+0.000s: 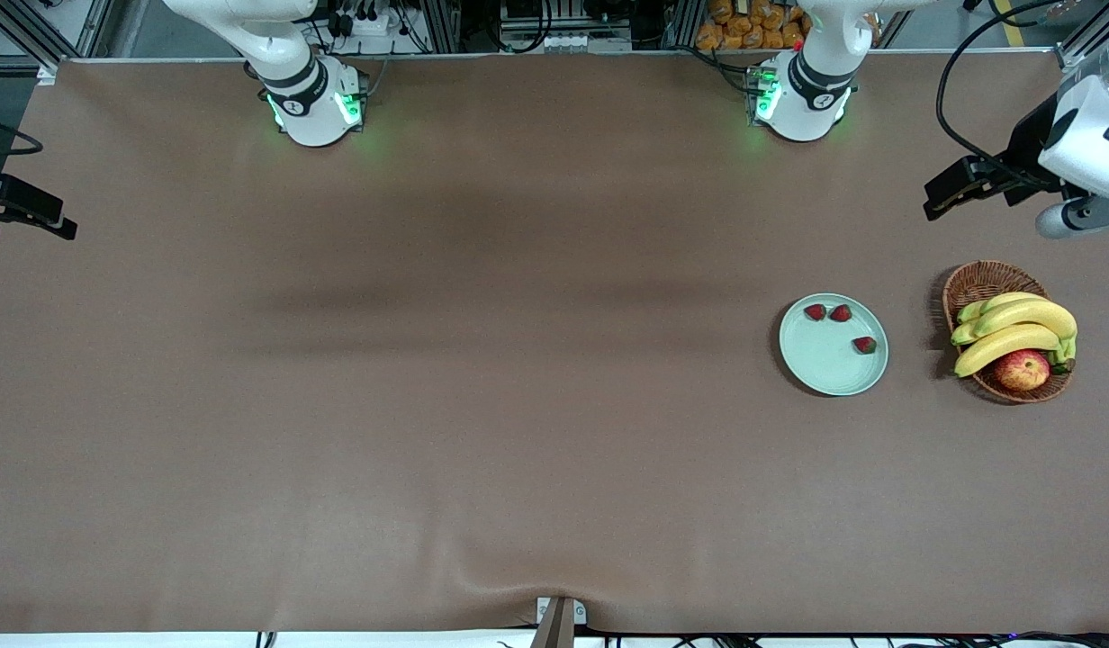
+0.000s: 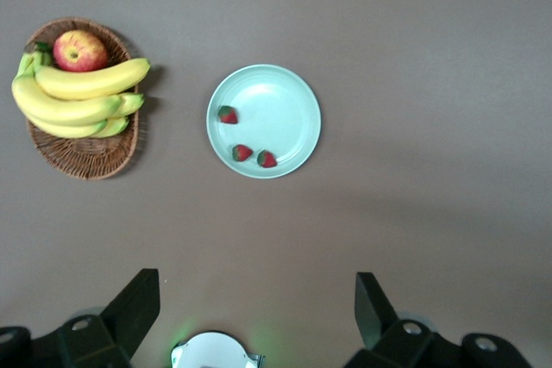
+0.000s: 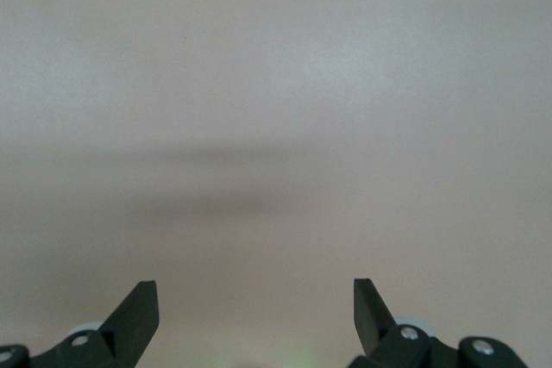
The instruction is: Collect all strawberries into plate
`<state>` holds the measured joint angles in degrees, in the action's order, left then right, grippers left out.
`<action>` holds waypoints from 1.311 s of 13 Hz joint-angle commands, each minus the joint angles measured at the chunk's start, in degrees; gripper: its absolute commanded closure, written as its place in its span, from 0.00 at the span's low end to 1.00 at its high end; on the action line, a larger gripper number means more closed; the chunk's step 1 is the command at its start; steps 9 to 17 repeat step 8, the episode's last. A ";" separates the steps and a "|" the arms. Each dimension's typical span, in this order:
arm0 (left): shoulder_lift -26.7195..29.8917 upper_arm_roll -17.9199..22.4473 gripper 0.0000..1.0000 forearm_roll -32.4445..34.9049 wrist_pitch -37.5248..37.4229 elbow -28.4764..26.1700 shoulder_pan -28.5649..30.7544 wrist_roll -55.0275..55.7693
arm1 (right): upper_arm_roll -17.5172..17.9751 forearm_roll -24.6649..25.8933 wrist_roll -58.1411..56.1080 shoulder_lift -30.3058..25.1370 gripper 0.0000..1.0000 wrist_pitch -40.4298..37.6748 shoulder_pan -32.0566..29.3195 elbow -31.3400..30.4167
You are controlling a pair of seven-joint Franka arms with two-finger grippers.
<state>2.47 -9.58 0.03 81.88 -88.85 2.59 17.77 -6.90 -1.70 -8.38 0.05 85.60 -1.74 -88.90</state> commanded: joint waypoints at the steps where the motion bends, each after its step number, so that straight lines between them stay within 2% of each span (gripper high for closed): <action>1: 5.70 3.86 0.00 -1.09 0.65 -5.55 -2.06 -1.51 | -0.04 0.30 1.00 0.30 0.00 -0.35 0.33 1.01; 5: 5.79 7.99 0.00 -0.91 0.39 -4.67 -3.82 -6.60 | -0.04 0.30 1.00 0.30 0.00 -0.35 0.33 1.01; 17: 5.61 8.26 0.00 -0.21 0.30 -3.88 -3.82 -8.98 | -0.04 0.30 1.00 0.30 0.00 -0.35 0.42 1.01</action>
